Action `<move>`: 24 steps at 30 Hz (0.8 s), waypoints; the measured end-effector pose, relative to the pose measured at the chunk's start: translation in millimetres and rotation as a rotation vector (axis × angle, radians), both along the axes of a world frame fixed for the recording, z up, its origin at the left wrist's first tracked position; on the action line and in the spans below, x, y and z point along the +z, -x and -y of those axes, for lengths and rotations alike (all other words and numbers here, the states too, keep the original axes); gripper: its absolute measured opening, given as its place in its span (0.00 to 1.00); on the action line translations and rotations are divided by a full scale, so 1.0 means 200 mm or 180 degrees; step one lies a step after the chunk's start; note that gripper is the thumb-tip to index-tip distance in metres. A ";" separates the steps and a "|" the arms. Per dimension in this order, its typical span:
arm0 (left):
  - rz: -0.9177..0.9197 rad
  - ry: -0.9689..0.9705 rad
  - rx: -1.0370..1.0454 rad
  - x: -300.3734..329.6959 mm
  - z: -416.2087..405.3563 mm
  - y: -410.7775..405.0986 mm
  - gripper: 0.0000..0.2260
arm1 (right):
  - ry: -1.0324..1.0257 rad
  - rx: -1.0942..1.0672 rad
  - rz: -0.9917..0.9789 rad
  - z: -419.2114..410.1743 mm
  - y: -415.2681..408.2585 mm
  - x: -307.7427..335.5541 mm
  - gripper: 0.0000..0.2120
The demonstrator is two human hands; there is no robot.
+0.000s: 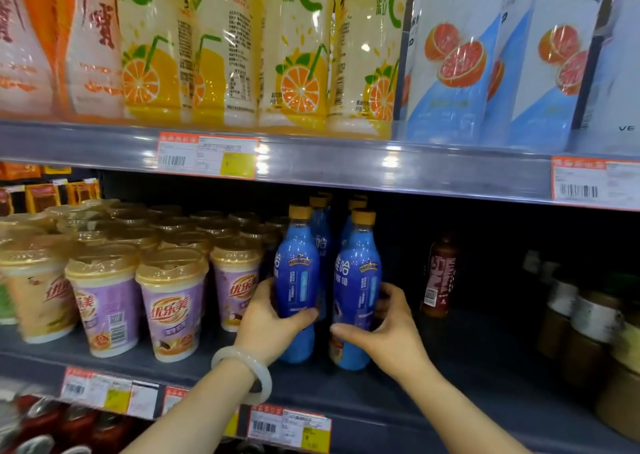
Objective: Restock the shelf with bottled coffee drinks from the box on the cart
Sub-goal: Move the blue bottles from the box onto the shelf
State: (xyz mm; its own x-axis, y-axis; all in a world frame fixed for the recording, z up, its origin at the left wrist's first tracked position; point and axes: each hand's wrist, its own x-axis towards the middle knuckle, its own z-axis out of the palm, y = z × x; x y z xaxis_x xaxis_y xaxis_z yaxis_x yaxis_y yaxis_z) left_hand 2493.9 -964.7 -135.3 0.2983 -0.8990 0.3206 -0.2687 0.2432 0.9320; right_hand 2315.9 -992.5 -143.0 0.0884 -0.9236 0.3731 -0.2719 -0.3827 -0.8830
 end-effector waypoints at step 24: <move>0.0741 -0.0182 0.0088 0.00 0.00 -0.01 0.26 | -0.0212 0.0022 -0.0040 0.01 -0.02 -0.02 0.22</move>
